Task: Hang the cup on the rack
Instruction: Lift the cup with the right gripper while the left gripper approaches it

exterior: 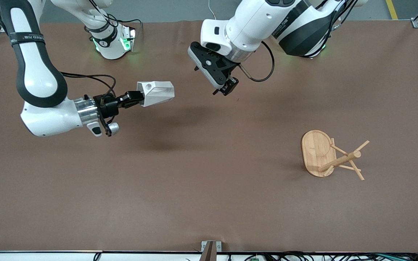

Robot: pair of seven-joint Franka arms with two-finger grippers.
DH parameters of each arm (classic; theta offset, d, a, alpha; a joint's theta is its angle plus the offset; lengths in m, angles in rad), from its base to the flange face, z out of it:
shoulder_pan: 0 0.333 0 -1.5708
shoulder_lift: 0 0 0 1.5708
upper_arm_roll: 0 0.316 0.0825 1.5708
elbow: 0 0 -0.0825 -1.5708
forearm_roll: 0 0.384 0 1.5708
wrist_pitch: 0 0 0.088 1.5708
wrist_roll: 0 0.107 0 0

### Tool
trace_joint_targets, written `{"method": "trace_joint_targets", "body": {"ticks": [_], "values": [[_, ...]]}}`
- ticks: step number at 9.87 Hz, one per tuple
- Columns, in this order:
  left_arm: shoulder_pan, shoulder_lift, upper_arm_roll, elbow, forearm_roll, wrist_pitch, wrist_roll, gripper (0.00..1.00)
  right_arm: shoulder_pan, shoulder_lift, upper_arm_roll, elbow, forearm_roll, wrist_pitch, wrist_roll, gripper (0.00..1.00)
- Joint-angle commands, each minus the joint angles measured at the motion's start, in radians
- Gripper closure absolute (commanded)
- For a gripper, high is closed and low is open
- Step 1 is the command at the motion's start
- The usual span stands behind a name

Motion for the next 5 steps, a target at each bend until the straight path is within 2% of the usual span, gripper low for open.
{"method": "trace_joint_targets", "body": {"ticks": [1,3,5], "values": [[-0.043,0.044,-0.001,-0.001,-0.011,0.034,0.017,0.00,-0.005,-0.021,0.033,-0.052,0.077,-0.010,-0.038,1.00],[-0.073,0.058,0.001,-0.001,-0.002,0.078,0.020,0.00,-0.002,-0.021,0.059,-0.067,0.136,-0.005,-0.040,1.00],[-0.096,0.067,0.001,-0.003,-0.004,0.094,0.020,0.00,-0.005,-0.025,0.073,-0.067,0.137,-0.007,-0.038,1.00]]}}
